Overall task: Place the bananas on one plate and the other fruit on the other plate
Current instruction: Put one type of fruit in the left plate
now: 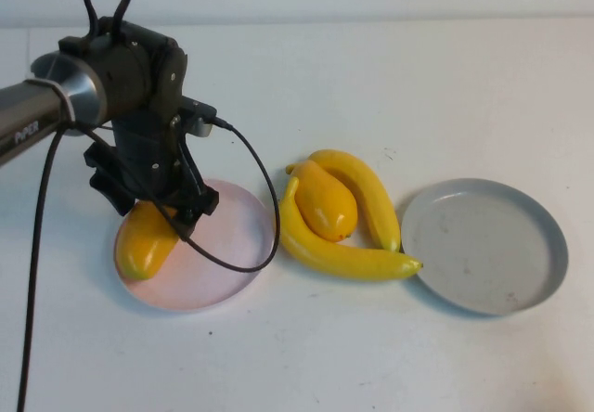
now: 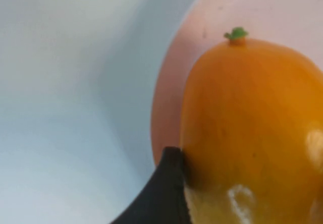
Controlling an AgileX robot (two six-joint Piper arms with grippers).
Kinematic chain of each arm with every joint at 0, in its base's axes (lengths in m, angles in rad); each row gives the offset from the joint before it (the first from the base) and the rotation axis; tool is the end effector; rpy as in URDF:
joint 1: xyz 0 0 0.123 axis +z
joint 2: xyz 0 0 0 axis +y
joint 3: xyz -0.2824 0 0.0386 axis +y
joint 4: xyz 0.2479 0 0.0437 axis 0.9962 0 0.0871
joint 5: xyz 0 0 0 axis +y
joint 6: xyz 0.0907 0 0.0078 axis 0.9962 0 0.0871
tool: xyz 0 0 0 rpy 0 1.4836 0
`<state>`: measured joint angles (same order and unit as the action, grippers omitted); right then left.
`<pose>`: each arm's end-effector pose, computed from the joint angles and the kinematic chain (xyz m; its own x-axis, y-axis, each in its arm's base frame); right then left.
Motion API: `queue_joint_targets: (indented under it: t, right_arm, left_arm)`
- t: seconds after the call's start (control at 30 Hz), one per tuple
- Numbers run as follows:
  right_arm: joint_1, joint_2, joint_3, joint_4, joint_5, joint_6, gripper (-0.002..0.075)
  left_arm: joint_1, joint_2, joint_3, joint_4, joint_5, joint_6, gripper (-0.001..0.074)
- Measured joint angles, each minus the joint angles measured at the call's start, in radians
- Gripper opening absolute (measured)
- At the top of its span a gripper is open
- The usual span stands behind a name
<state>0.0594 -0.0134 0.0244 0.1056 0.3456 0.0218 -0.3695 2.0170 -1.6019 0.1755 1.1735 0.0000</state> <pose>0.0529 0.0064 0.1746 -0.2734 0.1048 -0.9562 -0.0611 0.9902 0.1260 0.3855 -0.1336 0.2115 -0.9041 0.4226 -0.0637 0.4080 0.8979 0.1653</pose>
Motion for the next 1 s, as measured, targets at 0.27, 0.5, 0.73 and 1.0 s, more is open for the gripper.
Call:
queue_joint_targets:
  t: [0.27, 0.5, 0.73, 1.0]
  right_arm:
    - [0.000, 0.000, 0.000, 0.000, 0.000, 0.000, -0.0017]
    - [0.000, 0.000, 0.000, 0.000, 0.000, 0.000, -0.0017]
    - [0.000, 0.000, 0.000, 0.000, 0.000, 0.000, -0.0017]
    - [0.000, 0.000, 0.000, 0.000, 0.000, 0.000, -0.0017]
  left_arm:
    - [-0.018, -0.038, -0.075, -0.069, 0.041, -0.035, 0.0668]
    - [-0.149, -0.042, -0.150, -0.097, -0.064, -0.086, 0.0669]
    - [-0.294, 0.005, -0.178, -0.115, -0.243, -0.192, 0.0669]
    - [-0.314, 0.116, -0.230, -0.169, -0.205, -0.216, 0.0669]
